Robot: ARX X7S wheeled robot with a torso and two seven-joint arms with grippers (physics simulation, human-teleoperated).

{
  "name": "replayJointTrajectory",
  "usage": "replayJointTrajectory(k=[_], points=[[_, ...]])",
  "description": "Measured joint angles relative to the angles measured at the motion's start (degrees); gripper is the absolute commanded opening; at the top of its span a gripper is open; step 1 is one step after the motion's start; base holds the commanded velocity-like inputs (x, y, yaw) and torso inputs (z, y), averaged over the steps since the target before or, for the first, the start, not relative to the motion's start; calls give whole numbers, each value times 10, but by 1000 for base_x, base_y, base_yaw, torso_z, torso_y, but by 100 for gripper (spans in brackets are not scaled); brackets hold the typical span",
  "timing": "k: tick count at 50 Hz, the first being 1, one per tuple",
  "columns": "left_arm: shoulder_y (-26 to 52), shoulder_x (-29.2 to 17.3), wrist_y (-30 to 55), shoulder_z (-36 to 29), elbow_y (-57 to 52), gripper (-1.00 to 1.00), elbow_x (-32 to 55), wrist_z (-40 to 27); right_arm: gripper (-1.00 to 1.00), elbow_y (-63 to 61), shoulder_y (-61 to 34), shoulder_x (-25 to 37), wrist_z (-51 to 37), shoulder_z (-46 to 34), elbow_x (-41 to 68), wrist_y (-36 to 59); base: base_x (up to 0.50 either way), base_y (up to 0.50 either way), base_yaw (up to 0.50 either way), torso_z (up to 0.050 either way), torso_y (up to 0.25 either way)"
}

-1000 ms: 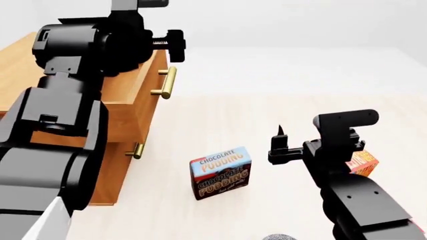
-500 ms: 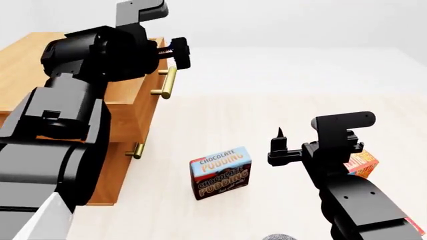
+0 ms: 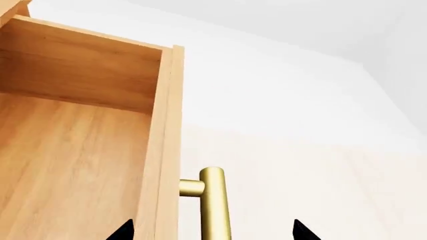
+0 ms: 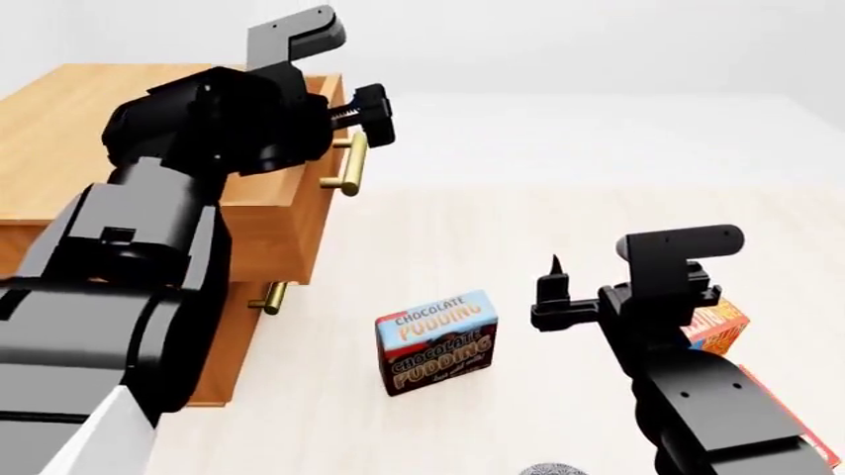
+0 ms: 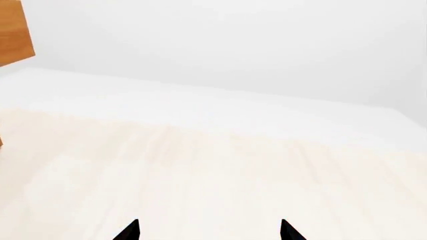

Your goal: Put the bowl in the top drawer of the cabinet.

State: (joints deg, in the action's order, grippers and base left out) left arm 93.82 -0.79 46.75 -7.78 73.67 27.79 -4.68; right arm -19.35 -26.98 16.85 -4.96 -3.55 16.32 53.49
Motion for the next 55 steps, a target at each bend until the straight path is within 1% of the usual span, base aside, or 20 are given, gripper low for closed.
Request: replayJointTrajectory(k=[7,18,31,45,55], points=[[-14,2,2,-53,-21,100,75,-17,100,-3,4,3,-1,1,1,0,0,0,0,0,0],[-34,0,-6,-153,-69,100,193,-73,100,-12,11,11,-3,6,5,5,0,0,0,0,0],[-60,-4,-3,-195,-136,100,276,-140,100,-25,19,19,-4,12,10,11,0,0,0,0,0],[-67,-7,-23,-263,-166,100,363,-188,100,-32,38,23,-6,23,15,9,0,0,0,0,0],[-73,-11,-34,-298,-192,100,423,-227,100,-29,48,26,-9,24,15,6,0,0,0,0,0]])
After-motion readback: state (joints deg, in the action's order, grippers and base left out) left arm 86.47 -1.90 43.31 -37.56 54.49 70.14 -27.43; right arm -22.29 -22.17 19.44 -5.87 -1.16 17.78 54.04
